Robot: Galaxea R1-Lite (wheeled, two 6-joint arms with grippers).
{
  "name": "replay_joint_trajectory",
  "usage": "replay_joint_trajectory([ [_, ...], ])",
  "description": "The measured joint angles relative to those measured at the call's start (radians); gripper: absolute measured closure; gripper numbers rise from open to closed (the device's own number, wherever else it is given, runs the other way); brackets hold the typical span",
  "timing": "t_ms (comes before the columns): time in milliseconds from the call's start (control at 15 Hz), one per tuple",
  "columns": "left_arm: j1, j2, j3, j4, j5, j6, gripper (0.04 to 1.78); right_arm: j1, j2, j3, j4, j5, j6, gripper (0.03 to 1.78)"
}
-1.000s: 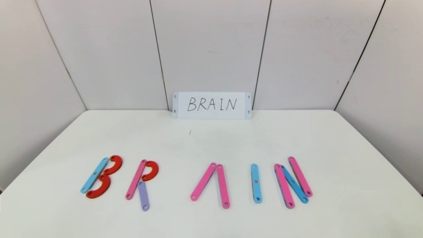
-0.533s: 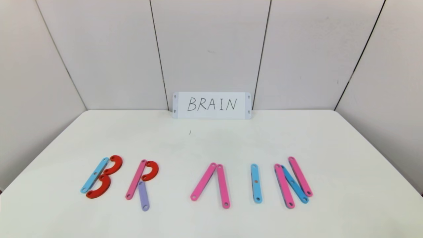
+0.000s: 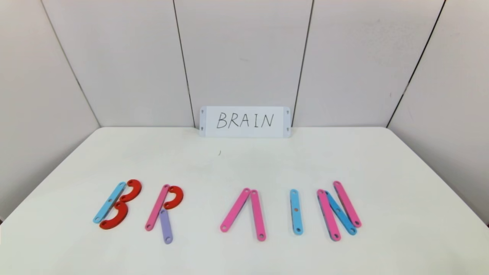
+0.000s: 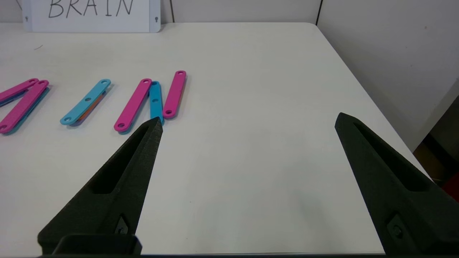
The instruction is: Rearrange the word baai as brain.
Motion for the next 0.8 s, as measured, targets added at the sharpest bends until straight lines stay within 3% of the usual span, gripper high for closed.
replay_joint_trajectory([
  [800, 0.000, 0.000, 0.000, 0.000, 0.000, 0.000, 0.09, 0.000, 0.000, 0.000, 0.000, 0.000, 0.000, 0.12],
])
